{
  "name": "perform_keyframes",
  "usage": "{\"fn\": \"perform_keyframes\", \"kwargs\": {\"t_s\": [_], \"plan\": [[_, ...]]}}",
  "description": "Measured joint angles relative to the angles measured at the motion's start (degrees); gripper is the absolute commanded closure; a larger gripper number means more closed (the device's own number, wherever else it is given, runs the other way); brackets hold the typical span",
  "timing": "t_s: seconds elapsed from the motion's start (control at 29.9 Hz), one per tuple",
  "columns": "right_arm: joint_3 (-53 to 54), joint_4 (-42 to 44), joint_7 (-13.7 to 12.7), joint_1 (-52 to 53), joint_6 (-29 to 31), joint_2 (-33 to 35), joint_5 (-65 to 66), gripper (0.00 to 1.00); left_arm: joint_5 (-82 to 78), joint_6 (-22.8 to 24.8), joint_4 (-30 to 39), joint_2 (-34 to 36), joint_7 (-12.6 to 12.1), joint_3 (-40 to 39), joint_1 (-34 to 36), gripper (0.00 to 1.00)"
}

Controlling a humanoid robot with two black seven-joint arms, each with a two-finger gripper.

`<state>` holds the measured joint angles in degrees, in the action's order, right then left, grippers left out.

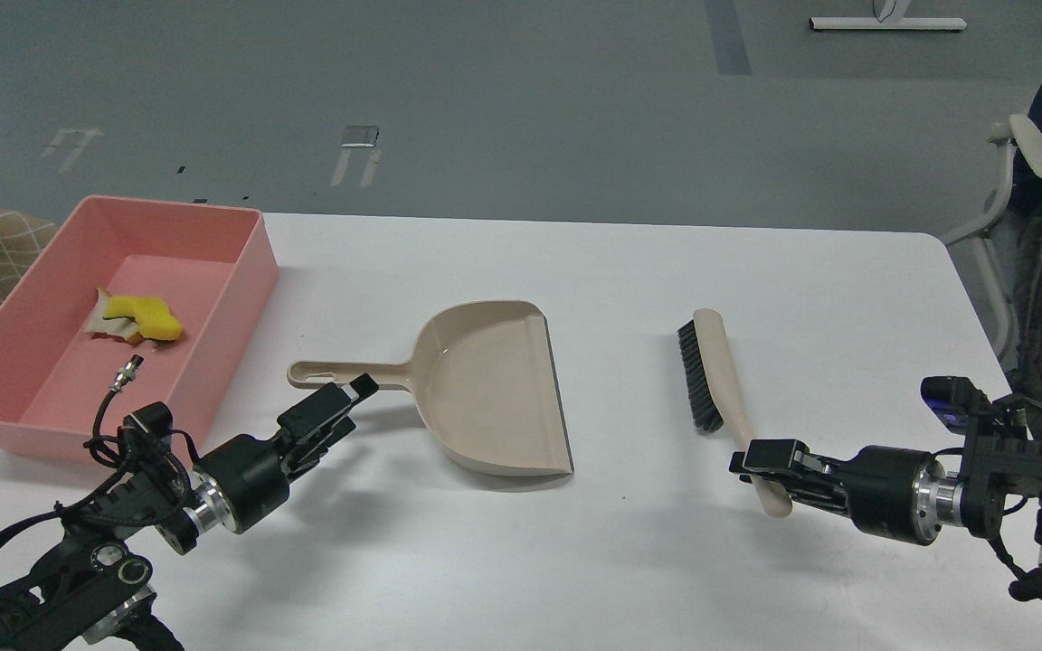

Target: Sweep and dump garbage into bin

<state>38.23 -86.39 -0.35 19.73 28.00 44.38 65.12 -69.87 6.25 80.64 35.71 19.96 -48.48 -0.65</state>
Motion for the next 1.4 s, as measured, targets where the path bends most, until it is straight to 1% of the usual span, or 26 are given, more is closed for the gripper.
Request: {"fn": "perform_keyframes", "kwargs": {"t_s": [0.07, 0.13, 0.2, 0.27, 0.3, 0.33, 0.43, 0.57, 0.77, 0.9, 0.97, 1.07, 1.17, 1.27, 1.4], "plan": [[0.0, 0.1, -0.6, -0.1, 0.0, 0.0, 0.0, 0.51, 0.0, 0.1, 0.7, 0.1, 0.3, -0.3, -0.9, 0.01], [0.0, 0.2, -1.2, -0.1, 0.0, 0.0, 0.0, 0.32, 0.0, 0.2, 1.4, 0.3, 0.5, -0.6, -1.6, 0.02], [0.0, 0.2, -1.7, -0.1, 0.0, 0.0, -0.1, 0.24, 0.0, 0.2, 2.2, 0.9, 0.6, -0.7, -2.3, 0.02], [0.1, 0.1, -1.9, -0.1, 0.0, 0.1, -0.3, 0.18, 0.0, 0.2, 2.8, 1.5, 0.7, -0.8, -2.8, 0.02], [0.2, 0.1, -2.0, -0.1, 0.0, 0.3, -0.3, 0.09, 0.0, 0.2, 3.1, 1.8, 0.7, -0.8, -2.9, 0.01], [0.4, 0.1, -2.0, -0.1, 0.0, 0.4, -0.3, 0.06, 0.0, 0.2, 3.5, 2.2, 0.8, -1.0, -3.0, 0.01], [1.1, -0.2, -2.0, -0.1, 0.0, 1.4, -0.5, 0.04, 0.0, 0.3, 5.4, 4.0, 1.2, -1.6, -4.1, 0.02], [3.2, -0.6, -2.0, -0.1, 0.0, 3.7, -0.8, 0.04, 0.0, 2.8, 9.3, 7.0, 2.1, -4.2, -7.3, 0.02], [9.0, -0.7, -1.9, -0.1, 0.0, 6.5, -5.6, 0.04, 0.8, 11.2, 15.8, 10.5, 3.7, -14.3, -14.2, 0.02], [15.2, 0.5, -1.6, 0.1, 0.0, 7.0, -8.9, 0.04, 4.8, 17.3, 17.5, 10.6, 4.3, -22.5, -15.5, 0.01], [18.7, 1.5, -1.4, 0.1, 0.0, 6.4, -9.3, 0.04, 10.6, 20.2, 17.6, 10.6, 4.2, -27.0, -15.7, 0.02], [24.4, 3.9, -1.3, 0.2, 0.0, 4.1, -9.5, 0.04, 19.4, 21.5, 17.5, 10.4, 3.6, -32.7, -15.4, 0.02], [33.7, 8.5, -1.2, 0.6, 0.0, -2.5, -9.7, 0.04, 26.5, 21.7, 17.1, 10.1, 2.5, -37.2, -13.1, 0.02], [40.4, 13.5, -1.1, 2.1, 0.0, -8.8, -9.7, 0.04, 29.8, 21.8, 15.9, 9.1, 0.2, -38.3, -8.5, 0.02], [44.2, 20.1, -1.1, 7.2, 0.0, -16.9, -9.7, 0.04, 32.3, 21.8, 11.4, 5.8, -3.8, -38.0, -0.4, 0.02]]}}
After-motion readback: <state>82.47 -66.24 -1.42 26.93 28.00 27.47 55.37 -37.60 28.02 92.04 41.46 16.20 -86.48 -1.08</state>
